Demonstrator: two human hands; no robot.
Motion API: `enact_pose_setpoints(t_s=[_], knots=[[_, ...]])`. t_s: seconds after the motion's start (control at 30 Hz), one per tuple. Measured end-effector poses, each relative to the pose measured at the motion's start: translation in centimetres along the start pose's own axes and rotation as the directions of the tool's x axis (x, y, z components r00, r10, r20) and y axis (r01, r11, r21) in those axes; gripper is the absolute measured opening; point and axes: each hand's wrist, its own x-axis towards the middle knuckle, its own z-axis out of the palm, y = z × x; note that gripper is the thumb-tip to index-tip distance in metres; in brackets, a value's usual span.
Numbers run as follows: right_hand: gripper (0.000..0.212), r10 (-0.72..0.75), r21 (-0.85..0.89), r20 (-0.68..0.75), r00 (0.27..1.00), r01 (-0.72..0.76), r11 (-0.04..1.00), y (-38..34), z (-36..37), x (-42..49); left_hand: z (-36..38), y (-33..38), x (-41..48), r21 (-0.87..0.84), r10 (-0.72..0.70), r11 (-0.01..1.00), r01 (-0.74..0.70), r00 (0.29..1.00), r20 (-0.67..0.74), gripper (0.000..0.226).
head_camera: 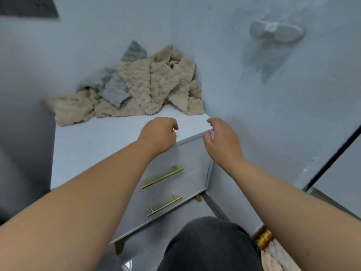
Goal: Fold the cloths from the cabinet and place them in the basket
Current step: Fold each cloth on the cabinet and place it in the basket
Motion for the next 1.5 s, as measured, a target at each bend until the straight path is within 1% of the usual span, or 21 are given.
enact_pose_setpoints(t_s=[0.07, 0.17, 0.27, 0.33, 0.37, 0.43, 0.57, 0.63, 0.73, 0.8, 0.87, 0.93, 1.0, 1.07, 1.1, 1.17, 1.23, 1.27, 1.37, 1.43, 1.5], knots=[[0.039, 0.016, 0.013, 0.017, 1.000, -0.016, 1.000, -1.6, 0.9, 1.7, -0.6, -1.7, 0.4, -0.020, -0.051, 0.999, 0.051, 0.999, -0.014, 0.037], [0.040, 0.107, 0.026, 0.072, 0.992, -0.109, 0.994, -3.8, 3.1, 3.1, -0.6, -4.7, 0.5, -0.032, -0.096, 0.995, 0.095, 0.994, -0.050, 0.040], [0.036, 0.234, 0.016, 0.098, 0.967, -0.236, 0.972, -5.4, 5.4, 3.7, 0.4, -8.4, -0.1, 0.099, -0.137, 0.984, 0.145, 0.987, -0.083, 0.047], [0.035, 0.261, 0.014, 0.130, 0.957, -0.265, 0.964, -6.3, 6.9, 4.5, 0.7, -10.6, -0.2, 0.103, -0.221, 0.967, 0.231, 0.970, -0.104, 0.053], [0.038, 0.264, 0.006, 0.153, 0.952, -0.268, 0.963, -6.8, 7.6, 5.1, 0.7, -11.4, 0.1, 0.074, -0.254, 0.962, 0.263, 0.960, -0.114, 0.056], [0.046, 0.287, 0.020, 0.190, 0.939, -0.296, 0.955, -7.9, 8.9, 6.8, 0.6, -12.6, 1.1, 0.044, -0.265, 0.961, 0.274, 0.952, -0.151, 0.061], [0.061, 0.348, 0.163, 0.234, 0.908, -0.390, 0.906, -9.3, 11.0, 9.6, 0.6, -14.0, 3.3, 0.075, -0.243, 0.958, 0.278, 0.921, -0.305, 0.068], [0.071, 0.346, 0.194, 0.257, 0.902, -0.399, 0.896, -9.8, 11.7, 10.5, 0.7, -14.6, 4.4, 0.081, -0.232, 0.959, 0.273, 0.914, -0.332, 0.068], [0.082, 0.306, 0.251, 0.293, 0.906, -0.381, 0.890, -10.1, 12.6, 11.5, 0.6, -15.5, 6.4, 0.099, -0.189, 0.965, 0.241, 0.908, -0.374, 0.068], [0.084, 0.250, 0.298, 0.275, 0.928, -0.330, 0.896, -10.0, 13.3, 11.8, 0.5, -16.2, 7.7, 0.106, -0.179, 0.965, 0.240, 0.896, -0.406, 0.067], [0.084, 0.169, 0.355, 0.163, 0.972, -0.218, 0.909, -10.0, 13.9, 11.6, 0.5, -16.8, 8.6, 0.112, -0.166, 0.965, 0.238, 0.881, -0.442, 0.057], [0.081, 0.071, 0.332, 0.075, 0.995, -0.092, 0.939, -10.5, 14.1, 11.3, 0.3, -17.2, 9.1, 0.126, -0.140, 0.965, 0.232, 0.854, -0.501, 0.036], [0.078, -0.074, 0.279, 0.061, 0.995, 0.054, 0.959, -11.0, 14.2, 11.4, 0.2, -17.4, 9.2, 0.032, -0.163, 0.974, 0.223, 0.797, -0.581, 0.024], [0.073, -0.188, 0.200, 0.137, 0.973, 0.158, 0.967, -11.4, 14.6, 11.6, 0.1, -17.3, 8.9, -0.085, -0.199, 0.978, 0.189, 0.750, -0.631, 0.018], [0.070, -0.198, 0.144, 0.195, 0.961, 0.172, 0.975, -11.5, 14.8, 11.7, 0.0, -17.3, 8.7, -0.122, -0.210, 0.978, 0.172, 0.736, -0.644, 0.015], [0.065, -0.110, 0.045, 0.269, 0.957, 0.102, 0.994, -11.3, 14.8, 11.9, 0.1, -17.0, 8.3, -0.195, -0.235, 0.971, 0.141, 0.738, -0.633, 0.012], [0.063, -0.011, 0.012, 0.275, 0.961, 0.007, 1.000, -11.2, 14.6, 12.1, -0.3, -16.6, 7.6, -0.314, -0.292, 0.943, 0.114, 0.736, -0.611, 0.013], [0.063, 0.011, 0.009, 0.279, 0.960, -0.014, 1.000, -11.1, 14.5, 12.1, -0.4, -16.3, 7.3, -0.378, -0.324, 0.921, 0.097, 0.728, -0.604, 0.014], [0.066, -0.006, -0.009, 0.318, 0.948, 0.010, 1.000, -11.3, 14.1, 12.0, -1.0, -15.0, 6.0, -0.506, -0.390, 0.861, 0.046, 0.700, -0.599, 0.016], [0.068, 0.004, -0.001, 0.343, 0.939, -0.003, 1.000, -11.1, 13.7, 11.7, -1.8, -13.8, 5.3, -0.533, -0.390, 0.846, 0.023, 0.707, -0.589, 0.018], [0.066, 0.019, 0.045, 0.324, 0.946, -0.035, 0.998, -10.9, 13.1, 11.3, -3.4, -12.6, 5.0, -0.585, -0.418, 0.811, 0.002, 0.702, -0.577, 0.020]])
